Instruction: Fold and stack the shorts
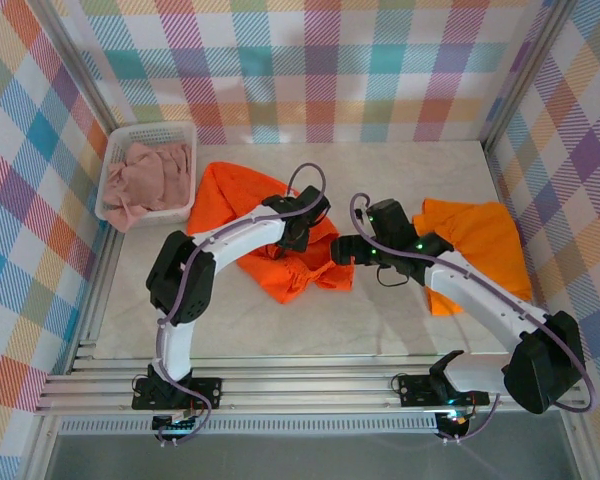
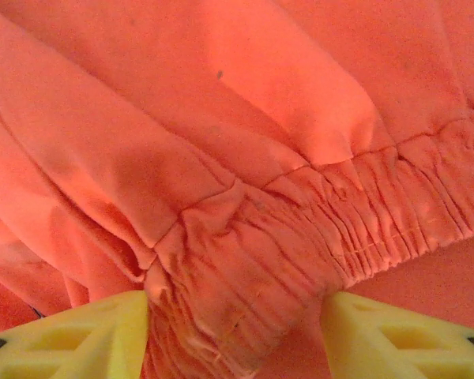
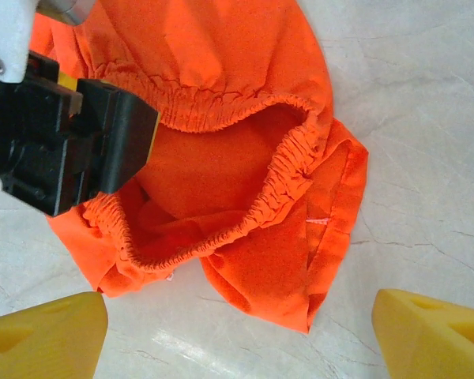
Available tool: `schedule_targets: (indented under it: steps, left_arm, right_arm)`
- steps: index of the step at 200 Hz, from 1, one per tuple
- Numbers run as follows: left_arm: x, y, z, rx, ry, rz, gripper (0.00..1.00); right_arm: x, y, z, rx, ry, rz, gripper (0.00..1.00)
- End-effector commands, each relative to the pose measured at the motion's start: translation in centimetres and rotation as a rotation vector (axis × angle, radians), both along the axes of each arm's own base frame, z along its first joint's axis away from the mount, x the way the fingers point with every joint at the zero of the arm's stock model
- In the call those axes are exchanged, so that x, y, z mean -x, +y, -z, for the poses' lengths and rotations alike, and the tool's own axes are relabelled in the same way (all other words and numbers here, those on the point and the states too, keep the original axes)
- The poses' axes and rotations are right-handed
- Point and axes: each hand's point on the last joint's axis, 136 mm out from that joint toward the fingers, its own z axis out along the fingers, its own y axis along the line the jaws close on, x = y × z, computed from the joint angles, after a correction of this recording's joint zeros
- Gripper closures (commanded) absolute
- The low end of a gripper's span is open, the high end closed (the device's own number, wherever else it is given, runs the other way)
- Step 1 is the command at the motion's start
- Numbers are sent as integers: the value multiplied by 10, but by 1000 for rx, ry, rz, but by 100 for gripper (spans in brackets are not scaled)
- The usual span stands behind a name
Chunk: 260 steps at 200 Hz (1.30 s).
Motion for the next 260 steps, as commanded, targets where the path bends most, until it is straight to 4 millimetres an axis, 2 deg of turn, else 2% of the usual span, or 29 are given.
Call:
schedule_targets:
  steps: [1,23,39,57,80,97,136,151,174,198,220,260]
  left_arm:
    - [-11,9,-17,-101,-73,-3,47]
    - [-17,14,-20,-147,-104,-2,52]
    - [-22,17,-19,-178,-121,-2,61]
    - [-29,17,-20,-202,-142,2,78]
    - [-43,15,-43,-155,-169,-11,100]
    - [-55,5,-74,-50,-197,-9,100]
    - [-75,-16,-159,213,-266,7,100]
    - [-79,-19,-183,295,-276,10,100]
    - [-80,-22,-209,386,-279,15,100]
    - [-79,-22,-220,433,-282,8,100]
    - [-80,-22,-214,441,-261,-1,100]
    - [-79,-22,-206,437,-237,-8,100]
  right_arm:
    - [7,0,-6,-18,-12,-14,13]
    - [8,-1,-3,-21,-10,-13,13]
    - [9,-1,-2,-23,-5,-11,13]
    - [10,-1,-3,-30,-6,-10,13]
    - [14,4,-8,-58,-5,-45,14]
    - [20,12,-10,-94,-9,-92,16]
    - [26,31,-17,-107,-46,-163,19]
    - [24,40,-19,-92,-66,-179,19]
    - [17,53,-20,-75,-76,-183,22]
    - [9,63,-18,-56,-68,-155,25]
    - [5,71,-8,-24,-51,-114,25]
    - [-10,69,20,42,-9,-28,24]
